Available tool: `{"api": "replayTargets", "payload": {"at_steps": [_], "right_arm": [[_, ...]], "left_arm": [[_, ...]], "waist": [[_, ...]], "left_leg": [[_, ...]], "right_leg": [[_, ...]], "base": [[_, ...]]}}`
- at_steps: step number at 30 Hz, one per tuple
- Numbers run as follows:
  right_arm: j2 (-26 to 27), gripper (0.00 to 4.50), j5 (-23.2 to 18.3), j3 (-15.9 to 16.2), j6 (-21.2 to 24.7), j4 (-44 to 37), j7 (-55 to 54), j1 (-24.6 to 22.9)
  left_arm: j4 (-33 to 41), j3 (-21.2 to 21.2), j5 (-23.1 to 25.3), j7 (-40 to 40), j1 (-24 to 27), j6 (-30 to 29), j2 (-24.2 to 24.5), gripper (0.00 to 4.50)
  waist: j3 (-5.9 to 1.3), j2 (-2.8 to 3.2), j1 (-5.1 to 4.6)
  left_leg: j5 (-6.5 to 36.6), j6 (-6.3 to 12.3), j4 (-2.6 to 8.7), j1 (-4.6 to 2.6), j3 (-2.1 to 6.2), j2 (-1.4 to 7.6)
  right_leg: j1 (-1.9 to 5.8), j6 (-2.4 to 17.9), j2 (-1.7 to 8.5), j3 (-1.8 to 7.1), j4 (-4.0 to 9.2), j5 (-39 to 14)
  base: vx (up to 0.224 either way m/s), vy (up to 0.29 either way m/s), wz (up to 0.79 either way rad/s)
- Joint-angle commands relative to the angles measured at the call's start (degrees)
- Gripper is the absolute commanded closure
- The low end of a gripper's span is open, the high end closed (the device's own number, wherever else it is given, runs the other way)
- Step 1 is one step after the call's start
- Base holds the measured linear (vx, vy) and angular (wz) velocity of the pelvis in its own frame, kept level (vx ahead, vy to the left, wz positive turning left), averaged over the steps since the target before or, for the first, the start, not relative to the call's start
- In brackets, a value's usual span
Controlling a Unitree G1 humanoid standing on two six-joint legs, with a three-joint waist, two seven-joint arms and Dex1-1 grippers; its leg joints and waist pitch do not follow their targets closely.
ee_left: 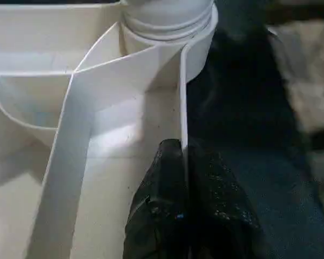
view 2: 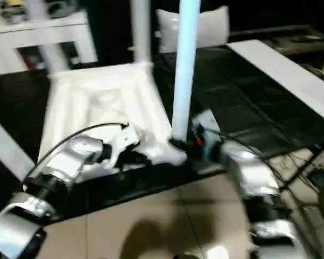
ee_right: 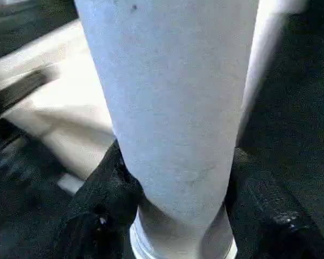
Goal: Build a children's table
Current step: Rotate leg to tighten
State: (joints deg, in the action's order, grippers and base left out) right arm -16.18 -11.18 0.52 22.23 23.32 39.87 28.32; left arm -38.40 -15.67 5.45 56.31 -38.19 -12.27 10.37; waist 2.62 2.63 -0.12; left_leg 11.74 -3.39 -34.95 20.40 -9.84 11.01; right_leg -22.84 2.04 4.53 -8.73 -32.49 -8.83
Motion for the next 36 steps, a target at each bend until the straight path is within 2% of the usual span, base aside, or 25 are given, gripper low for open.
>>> {"api": "replayTargets", "payload": {"at_steps": [1, 2, 3, 4, 5, 6, 8, 10, 11, 14, 16, 18, 21, 25, 27, 29, 32, 34, 36], "right_arm": [[3.3, 2.49, 1.6, -1.6, 0.8, 3.5, -9.6, 2.1], [3.7, 2.49, 1.7, -1.8, 0.5, 3.7, -10.2, 2.2], [4.0, 2.49, 1.9, -1.9, 0.0, 4.0, -11.0, 2.4], [4.4, 1.95, 2.2, -2.1, -0.8, 4.2, -11.9, 2.5], [4.8, 1.95, 2.1, -2.1, -1.8, 4.3, -11.8, 2.4], [4.9, 1.81, 1.8, -2.1, -2.4, 4.2, -11.4, 2.3], [4.9, 1.71, 1.6, -2.1, -2.5, 2.9, -10.5, 1.7], [4.2, 1.47, 0.8, -2.0, -2.7, 0.9, -8.4, 0.6], [4.0, 1.40, 0.7, -2.0, -2.8, 0.6, -8.2, 0.5], [1.4, 1.21, 0.1, -1.5, -3.0, -0.5, -4.4, -0.6], [-0.8, 0.95, -0.4, -1.1, -4.1, -0.9, -0.3, -1.2], [-2.8, 0.89, -0.9, -0.8, -4.6, -1.6, 3.3, -1.6], [-7.5, 0.67, -2.0, 0.6, -5.7, -3.4, 12.8, -2.6], [-11.3, 0.36, -3.7, 2.2, -5.4, -5.5, 21.1, -3.8], [-14.3, 0.23, -4.5, 4.0, -4.6, -6.4, 27.0, -4.4], [-16.9, 0.05, -3.6, 6.2, -5.4, -5.9, 32.0, -4.5], [-17.3, 0.05, -3.3, 6.7, -6.0, -5.6, 33.3, -4.3], [-18.0, 0.05, -4.6, 7.8, -5.4, -5.8, 37.7, -4.1], [-18.2, 0.30, -5.0, 8.3, -5.2, -6.0, 39.4, -4.1]], "left_arm": [[2.2, 0.0, -1.9, -3.2, -1.9, 0.0, -4.9, 4.50], [2.0, 0.2, -1.9, -3.9, -2.0, -0.1, -5.2, 4.50], [1.8, 0.4, -1.9, -4.8, -2.2, -0.1, -5.8, 4.50], [1.7, 0.3, -1.8, -5.3, -2.4, -0.5, -6.2, 4.50], [1.6, -0.1, -1.6, -5.5, -2.7, -0.4, -6.6, 4.50], [1.5, -0.3, -1.4, -5.6, -2.9, -0.3, -6.8, 4.50], [1.6, -0.6, -0.8, -5.9, -3.1, -0.1, -6.6, 4.50], [1.2, -0.7, -0.2, -5.6, -3.1, 0.9, -5.6, 4.50], [1.1, -0.7, -0.1, -5.6, -3.0, 1.0, -5.4, 4.50], [0.4, -1.1, 0.4, -4.2, -3.0, 3.8, -3.8, 4.50], [-0.1, -1.9, 0.6, -1.7, -2.9, 6.1, -2.3, 4.50], [-0.2, -2.7, 0.7, 0.7, -2.8, 7.1, -1.1, 4.50], [-0.9, -3.9, 0.7, 5.3, -2.9, 9.7, 1.1, 4.50], [-1.0, -5.3, 0.2, 10.2, -2.6, 13.2, 2.6, 4.50], [-1.1, -6.9, 0.1, 14.6, -2.4, 15.3, 3.9, 4.50], [-0.3, -9.1, 0.3, 19.8, -1.8, 17.1, 5.6, 4.50], [0.4, -10.0, 0.2, 22.2, -1.5, 17.4, 6.3, 4.50], [1.3, -11.2, 0.0, 25.8, -1.0, 18.0, 7.2, 4.50], [1.4, -11.7, 0.2, 26.9, -1.0, 18.6, 7.5, 4.50]], "waist": [[-3.80, -0.68, 0.26], [-3.80, -0.68, 0.26], [-3.96, -0.61, 0.42], [-4.09, -0.50, 0.42], [-4.18, -0.61, 0.56], [-4.29, -0.25, 0.68], [-4.62, -0.45, 1.22], [-4.81, -0.28, 2.26], [-4.85, -0.26, 2.74], [-4.75, -0.33, 3.20], [-4.55, -0.34, 3.81], [-4.51, -0.32, 3.96], [-4.40, -0.19, 4.24], [-4.50, -0.16, 5.56], [-4.60, -0.35, 5.81], [-4.58, -0.30, 6.44], [-4.56, -0.37, 6.95], [-4.50, -0.36, 7.19], [-4.59, -0.42, 7.37]], "left_leg": [[10.9, 4.00, 3.64, 0.19, 1.03, 1.32], [10.9, 4.00, 3.64, 0.19, 1.03, 1.32], [10.3, 4.37, 3.61, -0.04, 1.00, 1.42], [8.8, 5.00, 3.63, 0.42, 0.99, 1.40], [7.7, 5.74, 3.63, 0.53, 0.94, 1.50], [7.1, 6.05, 3.57, 0.52, 0.97, 1.50], [4.5, 7.02, 3.42, 0.60, 0.90, 1.72], [0.3, 9.14, 3.11, 1.01, 0.92, 1.75], [-0.5, 9.87, 3.01, 0.93, 0.86, 1.80], [0.0, 9.91, 3.06, 0.95, 0.86, 1.76], [1.9, 9.20, 3.21, 0.75, 0.75, 1.86], [2.3, 8.83, 3.32, 0.74, 0.83, 2.02], [3.7, 8.33, 3.37, 0.49, 0.81, 2.24], [4.2, 8.58, 3.29, 0.19, 0.79, 2.56], [3.5, 8.80, 3.30, 0.38, 0.81, 2.68], [3.6, 8.84, 3.24, 0.39, 0.76, 2.61], [3.8, 7.92, 3.36, 0.26, 0.75, 2.78], [4.3, 7.59, 3.39, 0.16, 0.73, 2.85], [4.2, 7.61, 3.38, 0.12, 0.77, 2.94]], "right_leg": [[3.38, 3.3, 4.17, 2.42, 5.99, -26.9], [3.38, 3.3, 4.17, 2.42, 5.99, -26.9], [3.32, 4.2, 4.30, 2.62, 5.72, -25.1], [3.67, 5.0, 4.28, 2.81, 5.13, -22.6], [3.68, 5.6, 4.30, 2.95, 4.91, -20.7], [3.77, 5.9, 4.35, 3.01, 4.74, -19.7], [3.81, 7.4, 4.40, 3.35, 4.11, -15.7], [3.99, 9.1, 4.40, 3.66, 2.98, -9.2], [3.90, 9.3, 4.51, 3.73, 2.78, -8.1], [4.05, 8.7, 4.54, 3.58, 2.92, -9.8], [3.97, 7.2, 4.41, 3.51, 3.45, -13.6], [3.96, 6.9, 4.46, 3.54, 3.42, -14.1], [3.76, 6.9, 4.40, 3.57, 3.48, -14.9], [3.55, 7.6, 4.50, 3.79, 3.19, -13.5], [3.68, 8.2, 4.52, 3.87, 2.86, -12.1], [3.60, 8.2, 4.66, 3.86, 2.90, -12.6], [3.47, 8.1, 4.78, 3.89, 2.94, -14.1], [3.38, 8.2, 4.74, 3.93, 3.01, -14.7], [3.41, 8.3, 4.75, 3.97, 2.86, -14.2]], "base": [[0.000, 0.000, 0.00], [0.000, 0.000, 0.00], [0.000, 0.000, 0.00], [0.000, 0.000, 0.00], [0.000, 0.000, 0.00], [0.000, 0.000, 0.00], [0.000, 0.000, 0.00], [0.000, 0.000, 0.00], [0.000, 0.000, 0.00], [0.000, 0.000, 0.00], [0.000, 0.000, 0.00], [0.000, 0.000, 0.00], [0.000, 0.000, 0.00], [0.000, 0.000, 0.00], [0.000, 0.000, 0.00], [0.000, 0.000, 0.00], [0.000, 0.000, 0.00], [0.000, 0.000, 0.00], [0.000, 0.000, 0.00]]}}
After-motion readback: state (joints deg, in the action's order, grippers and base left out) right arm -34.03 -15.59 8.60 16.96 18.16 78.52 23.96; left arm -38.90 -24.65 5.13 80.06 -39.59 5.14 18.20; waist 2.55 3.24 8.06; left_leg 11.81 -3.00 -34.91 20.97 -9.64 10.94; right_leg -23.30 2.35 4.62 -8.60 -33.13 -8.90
